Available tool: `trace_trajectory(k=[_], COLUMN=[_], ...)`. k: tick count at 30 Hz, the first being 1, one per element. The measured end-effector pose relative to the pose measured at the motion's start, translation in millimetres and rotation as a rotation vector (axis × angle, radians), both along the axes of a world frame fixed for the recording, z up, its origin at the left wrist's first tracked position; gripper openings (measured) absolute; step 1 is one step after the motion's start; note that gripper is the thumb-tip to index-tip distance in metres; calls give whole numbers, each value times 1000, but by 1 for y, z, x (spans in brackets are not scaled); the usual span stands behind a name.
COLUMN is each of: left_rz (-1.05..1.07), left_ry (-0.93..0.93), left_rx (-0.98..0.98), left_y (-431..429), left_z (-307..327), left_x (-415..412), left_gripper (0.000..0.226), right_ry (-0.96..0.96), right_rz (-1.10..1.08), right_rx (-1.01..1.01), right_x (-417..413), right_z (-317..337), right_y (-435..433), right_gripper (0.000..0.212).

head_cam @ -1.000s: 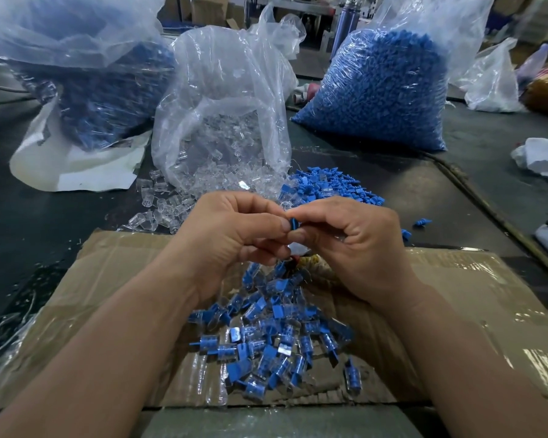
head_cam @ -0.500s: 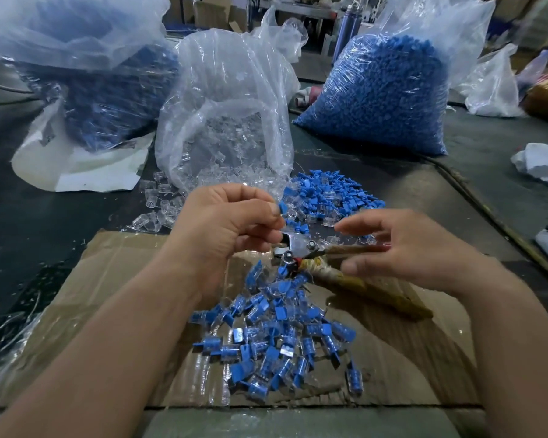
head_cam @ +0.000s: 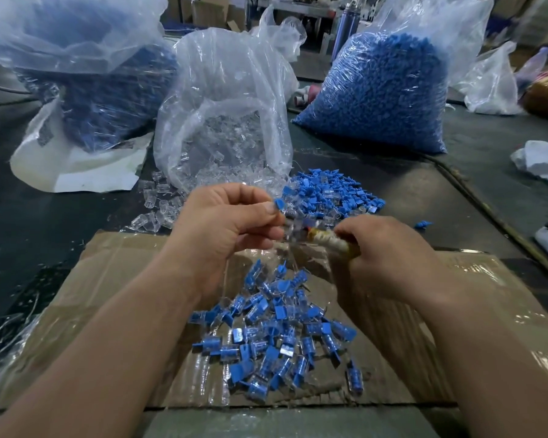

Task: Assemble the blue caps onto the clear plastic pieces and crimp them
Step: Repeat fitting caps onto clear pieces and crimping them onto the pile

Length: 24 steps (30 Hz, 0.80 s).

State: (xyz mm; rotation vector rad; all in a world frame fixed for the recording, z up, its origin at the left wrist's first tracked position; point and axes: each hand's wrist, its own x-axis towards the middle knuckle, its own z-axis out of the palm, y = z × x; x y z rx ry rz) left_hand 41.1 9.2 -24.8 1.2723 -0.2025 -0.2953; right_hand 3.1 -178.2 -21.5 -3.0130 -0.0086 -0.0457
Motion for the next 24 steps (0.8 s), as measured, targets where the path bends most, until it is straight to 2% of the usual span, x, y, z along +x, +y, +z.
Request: trace_trajectory(k=[3, 5, 10, 24], left_rz=[25, 42, 76, 111], left_ry=[-14, -28, -112, -177], left_rx=[6, 18, 68, 126], left_y=[0, 0, 0, -3], left_z=[-2, -2, -1, 0], left_x=[1, 2, 1, -1], left_gripper=[11, 7, 7, 14], right_ry=[-175, -222, -143, -77], right_rz=[9, 47, 141, 158], right_rx=[133, 209, 260, 279], right_x=[-1, -3, -5, -6], right_z=[4, 7, 7, 7], right_y=[-4, -3, 5, 8], right_gripper=[25, 25, 15, 13])
